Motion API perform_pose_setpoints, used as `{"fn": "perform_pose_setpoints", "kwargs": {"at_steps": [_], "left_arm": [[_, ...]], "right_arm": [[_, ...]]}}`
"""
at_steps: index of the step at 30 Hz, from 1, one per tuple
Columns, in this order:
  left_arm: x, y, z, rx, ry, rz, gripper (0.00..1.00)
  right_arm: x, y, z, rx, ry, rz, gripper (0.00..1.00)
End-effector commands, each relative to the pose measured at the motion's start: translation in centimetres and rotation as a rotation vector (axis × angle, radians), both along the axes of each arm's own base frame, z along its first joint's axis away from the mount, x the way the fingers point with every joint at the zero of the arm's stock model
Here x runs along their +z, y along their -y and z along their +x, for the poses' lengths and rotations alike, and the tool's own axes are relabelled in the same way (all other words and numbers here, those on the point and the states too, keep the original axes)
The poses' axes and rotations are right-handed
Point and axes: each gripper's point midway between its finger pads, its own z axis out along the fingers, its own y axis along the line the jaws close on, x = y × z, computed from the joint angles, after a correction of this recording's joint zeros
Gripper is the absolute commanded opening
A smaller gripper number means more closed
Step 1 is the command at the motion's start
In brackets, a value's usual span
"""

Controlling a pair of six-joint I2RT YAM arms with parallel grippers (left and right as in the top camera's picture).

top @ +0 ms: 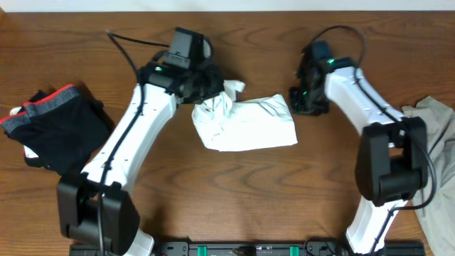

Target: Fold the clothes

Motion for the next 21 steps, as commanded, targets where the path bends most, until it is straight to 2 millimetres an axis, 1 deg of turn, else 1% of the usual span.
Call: {"fn": "perform_pose_setpoints", "kwargs": {"at_steps": [1,5,9,12,16,21], "left_arm": [[1.4,-0.2,0.0,0.013,0.023,-0.008,0.06],[1.6,-0.1,-0.5,0.004,0.014,-0.018,0.06],[2.5,1.1,-1.5,-0.045,-0.009,-0.093,0.06],[3.3,1.4,-2.1,-0.061,-0.008,-0.118,0.06],[4.8,1.2,-2.5,-0.066,0.029,-0.127,0.06],[6.3,0.8,-2.6,-0.056,0.072,-0.136,0.06]], "right_arm": [[-1.7,-2.5,-1.4,0.057,-0.025,0.019,0.3],[-3.4,-3.9,-1.8,0.058,-0.025,0.023,0.3],[-4.5,-4.9,-2.3,0.087,-0.035,0.02,0.29],[-4.7,-5.7,-2.6,0.103,-0.036,0.019,0.29],[-4.7,-6.6,-2.7,0.095,-0.032,0.024,0.29],[-4.7,-7.4,-3.1,0.083,-0.038,0.025,0.28]]}}
